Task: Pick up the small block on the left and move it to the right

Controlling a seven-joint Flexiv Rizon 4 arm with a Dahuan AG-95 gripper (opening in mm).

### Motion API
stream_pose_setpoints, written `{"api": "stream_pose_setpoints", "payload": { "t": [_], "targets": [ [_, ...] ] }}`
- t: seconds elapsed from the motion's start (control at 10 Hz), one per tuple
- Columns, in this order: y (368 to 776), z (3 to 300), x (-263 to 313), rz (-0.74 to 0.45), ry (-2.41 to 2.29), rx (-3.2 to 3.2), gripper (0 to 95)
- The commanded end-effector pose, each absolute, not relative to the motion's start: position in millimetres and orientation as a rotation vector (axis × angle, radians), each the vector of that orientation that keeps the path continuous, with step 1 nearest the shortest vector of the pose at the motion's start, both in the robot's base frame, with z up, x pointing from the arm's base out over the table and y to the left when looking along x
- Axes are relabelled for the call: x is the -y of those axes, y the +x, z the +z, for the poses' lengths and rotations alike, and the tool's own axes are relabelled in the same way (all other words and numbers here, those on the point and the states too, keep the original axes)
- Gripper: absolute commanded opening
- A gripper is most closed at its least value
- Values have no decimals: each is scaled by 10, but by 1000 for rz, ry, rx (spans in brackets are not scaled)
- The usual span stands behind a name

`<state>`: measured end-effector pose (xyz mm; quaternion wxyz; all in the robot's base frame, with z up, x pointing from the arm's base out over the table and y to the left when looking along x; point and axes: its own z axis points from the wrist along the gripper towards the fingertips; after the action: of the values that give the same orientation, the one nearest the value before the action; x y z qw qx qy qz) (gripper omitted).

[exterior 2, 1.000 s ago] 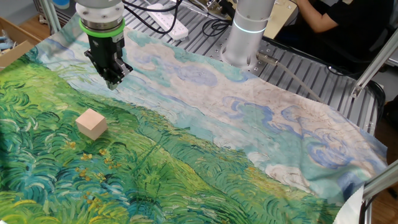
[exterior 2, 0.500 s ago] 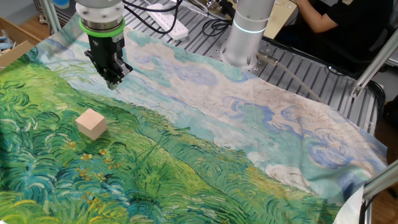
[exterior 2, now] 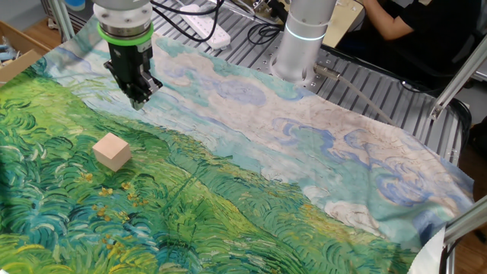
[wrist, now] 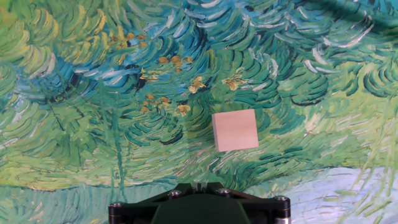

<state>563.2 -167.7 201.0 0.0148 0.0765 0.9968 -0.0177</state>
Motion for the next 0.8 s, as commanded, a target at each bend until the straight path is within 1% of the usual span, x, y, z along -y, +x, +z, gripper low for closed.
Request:
{"api": "stream_pose_setpoints", "payload": {
  "t": [0.1,0.8],
  "targets": [
    [5635,2009,1675,-53,252,-3101,0],
    [5635,2009,1675,-50,501,-3067,0]
  ]
}}
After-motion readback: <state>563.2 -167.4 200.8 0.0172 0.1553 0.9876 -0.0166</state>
